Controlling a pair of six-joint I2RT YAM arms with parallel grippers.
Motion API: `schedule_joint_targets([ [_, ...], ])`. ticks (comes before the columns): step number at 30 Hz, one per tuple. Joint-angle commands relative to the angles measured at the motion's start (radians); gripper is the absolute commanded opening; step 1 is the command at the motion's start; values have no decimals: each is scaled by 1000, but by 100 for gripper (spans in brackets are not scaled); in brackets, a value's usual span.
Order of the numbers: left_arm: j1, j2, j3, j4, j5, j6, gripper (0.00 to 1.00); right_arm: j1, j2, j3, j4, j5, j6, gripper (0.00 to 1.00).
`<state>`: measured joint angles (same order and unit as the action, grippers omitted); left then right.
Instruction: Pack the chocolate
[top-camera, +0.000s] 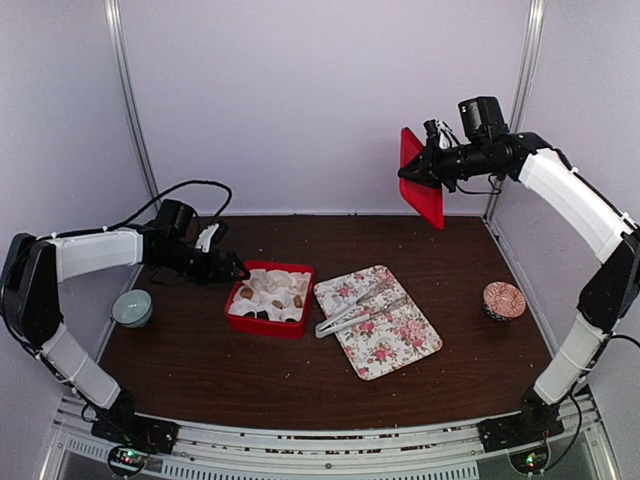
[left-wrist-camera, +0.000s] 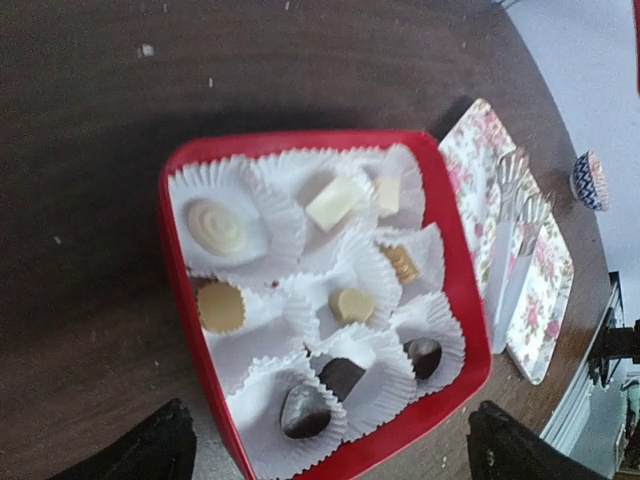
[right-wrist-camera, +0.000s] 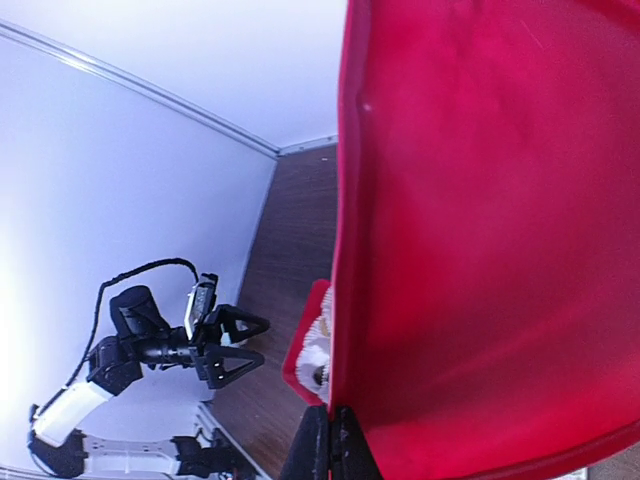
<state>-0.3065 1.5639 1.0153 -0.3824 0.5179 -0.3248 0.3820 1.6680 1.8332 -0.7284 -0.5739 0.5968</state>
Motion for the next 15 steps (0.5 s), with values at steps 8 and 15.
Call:
schedule_joint_targets([
  [8,5,-144,154,198,97,-196,98,159,-7,-86,908,-273,523,0],
  [15,4,-232,108,373,211,-294,98,270,68,-17,1301,-404,799,0],
])
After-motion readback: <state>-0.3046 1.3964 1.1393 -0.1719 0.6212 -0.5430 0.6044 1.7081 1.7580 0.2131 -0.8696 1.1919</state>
